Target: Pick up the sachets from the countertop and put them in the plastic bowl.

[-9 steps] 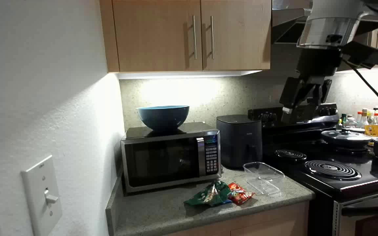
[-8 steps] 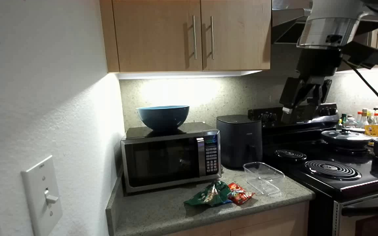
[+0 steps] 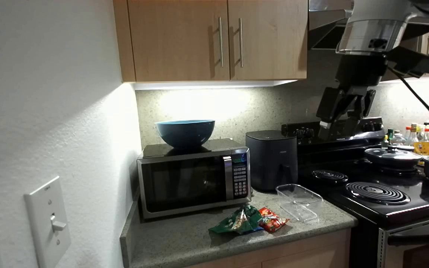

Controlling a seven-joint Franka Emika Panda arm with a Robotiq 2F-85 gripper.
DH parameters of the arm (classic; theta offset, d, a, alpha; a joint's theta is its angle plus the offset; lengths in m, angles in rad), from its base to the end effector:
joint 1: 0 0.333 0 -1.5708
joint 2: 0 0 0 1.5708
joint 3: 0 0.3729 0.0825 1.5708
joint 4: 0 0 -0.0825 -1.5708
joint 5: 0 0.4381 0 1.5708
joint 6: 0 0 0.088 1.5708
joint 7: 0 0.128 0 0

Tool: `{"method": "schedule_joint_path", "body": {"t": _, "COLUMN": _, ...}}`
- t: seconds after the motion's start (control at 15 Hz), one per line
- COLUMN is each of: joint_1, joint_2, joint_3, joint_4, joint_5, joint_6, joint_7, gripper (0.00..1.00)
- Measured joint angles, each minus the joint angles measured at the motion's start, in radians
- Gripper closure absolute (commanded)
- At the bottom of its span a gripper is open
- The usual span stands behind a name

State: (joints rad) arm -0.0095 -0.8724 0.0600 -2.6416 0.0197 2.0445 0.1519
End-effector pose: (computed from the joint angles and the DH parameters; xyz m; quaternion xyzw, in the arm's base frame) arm 0.3324 0.0202 0.5307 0.9886 -0.0609 0.1375 0.0010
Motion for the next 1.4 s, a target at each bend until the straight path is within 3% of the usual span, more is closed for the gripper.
{"method": "schedule_joint_path", "body": {"t": 0.2, "joint_1": 0.003, "joint_2": 0.093, "joint_3": 0.005, "joint_4": 0.076, "joint_5": 0.001, "joint_6": 0.003, "joint_7": 0.0, "gripper": 0.0}}
{"method": "schedule_joint_path", "body": {"t": 0.67, "joint_1": 0.006, "joint_2": 0.495, "joint_3": 0.003, "joint_4": 0.392, "joint_5": 0.002, "joint_6": -0.001, "joint_7": -0.001, "gripper": 0.0}}
{"method": "schedule_joint_path", "body": {"t": 1.13, "joint_1": 0.008, "joint_2": 0.539, "joint_3": 0.001, "joint_4": 0.429, "joint_5": 0.004, "joint_6": -0.008, "joint_7": -0.003, "gripper": 0.0}}
{"method": "schedule_joint_path", "body": {"t": 1.4, "joint_1": 0.018, "joint_2": 0.629, "joint_3": -0.041, "joint_4": 0.447, "joint_5": 0.062, "joint_6": 0.036, "joint_7": -0.108, "gripper": 0.0}}
